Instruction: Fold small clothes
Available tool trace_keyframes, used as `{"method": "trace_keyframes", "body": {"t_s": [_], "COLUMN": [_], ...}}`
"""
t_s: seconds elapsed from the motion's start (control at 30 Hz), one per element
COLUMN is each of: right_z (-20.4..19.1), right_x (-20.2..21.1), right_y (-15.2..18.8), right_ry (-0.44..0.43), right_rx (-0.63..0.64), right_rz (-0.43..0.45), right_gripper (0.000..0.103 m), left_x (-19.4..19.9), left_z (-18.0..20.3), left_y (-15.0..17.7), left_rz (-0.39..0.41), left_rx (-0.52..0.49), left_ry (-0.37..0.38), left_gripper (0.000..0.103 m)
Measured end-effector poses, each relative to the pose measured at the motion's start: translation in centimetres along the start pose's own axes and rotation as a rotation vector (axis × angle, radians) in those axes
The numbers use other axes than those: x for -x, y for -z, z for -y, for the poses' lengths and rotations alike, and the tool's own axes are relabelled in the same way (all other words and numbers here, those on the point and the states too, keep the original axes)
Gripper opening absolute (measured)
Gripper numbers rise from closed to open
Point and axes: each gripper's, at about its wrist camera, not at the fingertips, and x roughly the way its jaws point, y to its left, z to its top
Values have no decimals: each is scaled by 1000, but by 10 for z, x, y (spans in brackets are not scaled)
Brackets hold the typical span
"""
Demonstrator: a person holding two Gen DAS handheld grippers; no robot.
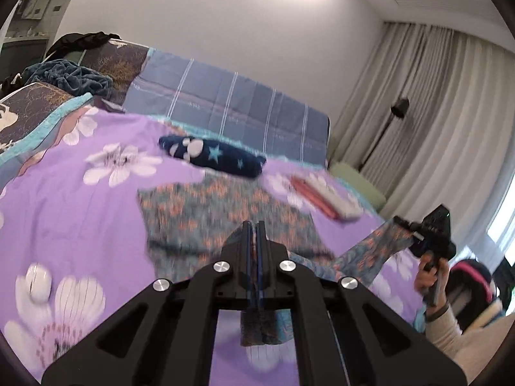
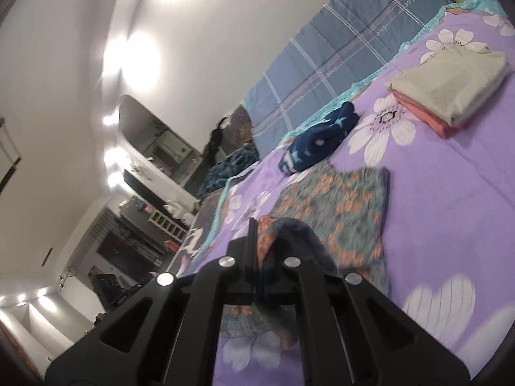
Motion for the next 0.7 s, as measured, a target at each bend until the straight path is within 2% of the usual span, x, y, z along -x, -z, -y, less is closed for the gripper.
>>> {"method": "trace_keyframes", "body": {"t_s": [0.13, 0.23, 0.33, 0.5, 0.6, 0.7], "right_z": [15, 33, 58, 116, 138, 152], "right_x": [-46, -83, -122, -188, -206, -211], "right_y": [-30, -48, -60, -58, -53, -46], "right_ry": [65, 120, 182, 292, 338, 333], "right_rx": [8, -6, -18, -68, -72, -94], "right_rz": [-26, -53, -86, -189, -217, -231], "right_gripper": [3, 3, 3, 3, 3, 3], "left_x": [-44, -93, -134, -211, -245, -261], "left_z": [-22, -56, -91, -154, -180, -198], "left_y": [-38, -62, -72, -58, -40, -23], "left_rz": [-1, -35, -69, -160, -227, -256], "left_rx": [35, 114, 180, 294, 345, 377], "left_ry": [-49, -104, -139, -231, -265, -266], "left_gripper": [2, 2, 2, 2, 2, 2]}}
